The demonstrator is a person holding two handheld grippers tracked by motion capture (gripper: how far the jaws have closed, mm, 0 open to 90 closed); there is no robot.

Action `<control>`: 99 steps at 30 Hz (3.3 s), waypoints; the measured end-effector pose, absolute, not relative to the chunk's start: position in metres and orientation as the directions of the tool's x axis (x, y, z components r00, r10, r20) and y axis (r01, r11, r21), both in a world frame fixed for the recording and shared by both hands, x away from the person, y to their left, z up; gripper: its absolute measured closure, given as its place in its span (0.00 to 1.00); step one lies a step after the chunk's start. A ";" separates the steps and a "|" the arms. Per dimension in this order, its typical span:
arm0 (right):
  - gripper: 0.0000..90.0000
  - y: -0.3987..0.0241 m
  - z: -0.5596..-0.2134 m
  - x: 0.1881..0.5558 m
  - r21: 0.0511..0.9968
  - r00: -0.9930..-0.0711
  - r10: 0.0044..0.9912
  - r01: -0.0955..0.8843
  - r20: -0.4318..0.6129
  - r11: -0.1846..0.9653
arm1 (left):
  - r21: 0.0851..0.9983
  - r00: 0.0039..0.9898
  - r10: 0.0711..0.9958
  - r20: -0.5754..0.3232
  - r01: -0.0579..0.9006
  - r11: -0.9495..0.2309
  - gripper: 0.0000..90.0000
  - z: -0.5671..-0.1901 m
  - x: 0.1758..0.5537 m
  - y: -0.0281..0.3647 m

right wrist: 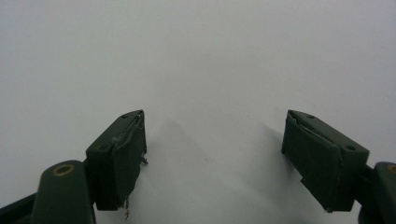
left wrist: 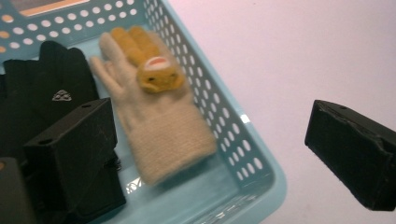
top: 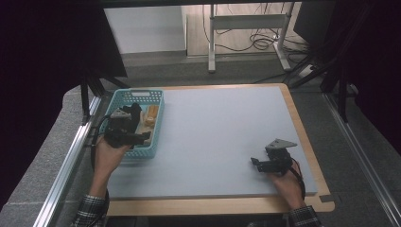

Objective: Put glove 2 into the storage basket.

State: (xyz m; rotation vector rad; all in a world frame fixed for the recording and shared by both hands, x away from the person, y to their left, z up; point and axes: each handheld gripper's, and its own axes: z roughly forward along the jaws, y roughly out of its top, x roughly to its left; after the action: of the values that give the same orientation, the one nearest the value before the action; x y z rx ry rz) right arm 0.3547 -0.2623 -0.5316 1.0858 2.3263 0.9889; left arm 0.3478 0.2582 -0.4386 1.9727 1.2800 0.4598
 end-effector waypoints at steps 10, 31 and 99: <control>0.24 -0.262 -0.532 0.355 0.735 -0.625 0.779 0.506 -0.049 0.452 | 0.750 0.481 0.874 -0.072 0.604 -0.271 0.00 -0.438 0.344 0.240; 0.24 -0.262 -0.531 0.355 0.735 -0.625 0.779 0.505 -0.049 0.452 | 0.776 0.546 0.834 -0.080 0.559 -0.292 0.00 -0.440 0.336 0.209; 0.24 -0.262 -0.531 0.355 0.735 -0.625 0.779 0.506 -0.048 0.451 | 0.769 0.716 0.695 -0.055 0.475 -0.428 0.00 -0.523 0.317 0.095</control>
State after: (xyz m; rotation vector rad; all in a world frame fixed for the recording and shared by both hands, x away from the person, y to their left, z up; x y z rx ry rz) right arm 0.3548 -0.2623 -0.5314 1.0868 2.3264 0.9894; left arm 0.3174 0.0948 -0.5227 2.1057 0.8860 0.3450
